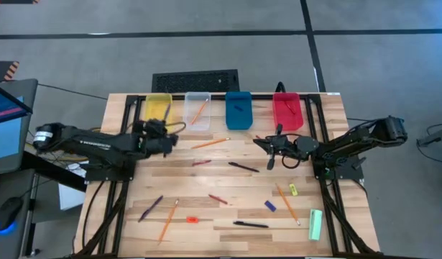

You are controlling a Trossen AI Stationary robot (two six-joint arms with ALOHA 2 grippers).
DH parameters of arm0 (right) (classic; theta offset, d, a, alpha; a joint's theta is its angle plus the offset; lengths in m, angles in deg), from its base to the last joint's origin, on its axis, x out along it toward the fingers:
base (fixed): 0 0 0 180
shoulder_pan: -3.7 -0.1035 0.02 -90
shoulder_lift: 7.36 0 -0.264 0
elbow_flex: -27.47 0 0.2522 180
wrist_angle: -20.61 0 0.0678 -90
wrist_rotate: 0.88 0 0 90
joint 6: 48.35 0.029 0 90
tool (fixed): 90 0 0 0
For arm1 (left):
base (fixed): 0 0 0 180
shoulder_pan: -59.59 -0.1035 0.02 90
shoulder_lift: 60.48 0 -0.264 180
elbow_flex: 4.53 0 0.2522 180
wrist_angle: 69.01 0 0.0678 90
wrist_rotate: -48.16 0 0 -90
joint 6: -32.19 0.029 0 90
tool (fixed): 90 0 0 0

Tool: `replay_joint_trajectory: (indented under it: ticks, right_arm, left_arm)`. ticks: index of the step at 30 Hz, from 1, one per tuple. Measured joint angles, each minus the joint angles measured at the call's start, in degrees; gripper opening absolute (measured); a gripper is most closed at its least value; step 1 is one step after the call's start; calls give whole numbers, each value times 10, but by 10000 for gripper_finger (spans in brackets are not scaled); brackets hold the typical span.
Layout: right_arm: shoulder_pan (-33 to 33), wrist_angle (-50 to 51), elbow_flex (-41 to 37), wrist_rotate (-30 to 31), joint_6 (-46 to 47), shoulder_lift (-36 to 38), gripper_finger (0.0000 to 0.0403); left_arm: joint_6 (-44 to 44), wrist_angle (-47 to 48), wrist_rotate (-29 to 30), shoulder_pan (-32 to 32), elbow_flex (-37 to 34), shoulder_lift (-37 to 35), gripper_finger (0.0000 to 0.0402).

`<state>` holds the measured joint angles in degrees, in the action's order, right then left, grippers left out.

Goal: Sort crayons/erasers/pens/pencils in bins
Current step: Put the blue pen into the yellow bin

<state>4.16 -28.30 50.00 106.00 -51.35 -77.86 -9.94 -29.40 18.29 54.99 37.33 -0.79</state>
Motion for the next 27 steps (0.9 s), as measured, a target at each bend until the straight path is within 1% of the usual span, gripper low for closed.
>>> replay_joint_trajectory:
  ticks: [2,7,11,15,17,19,27]
  right_arm:
    - [0,0,0,0,0,0,2]
    - [1,-2,0,0,-3,0,4]
    - [8,-2,0,-1,-14,0,2]
    - [18,-2,0,-2,-20,0,4]
    - [26,-2,0,-2,-27,0,5]
    - [35,-2,0,-2,-33,0,4]
    - [78,-5,0,-4,-37,0,5]
  left_arm:
    - [46,-8,-26,-54,0,-6,19]
    - [154,-76,-135,-191,0,-1,19]
    - [203,-110,-230,-294,0,11,19]
    - [222,-116,-316,-373,0,32,19]
    - [226,-120,-350,-396,0,44,19]
    - [235,-121,-372,-409,0,58,19]
    - [262,-129,-414,-439,1,113,19]
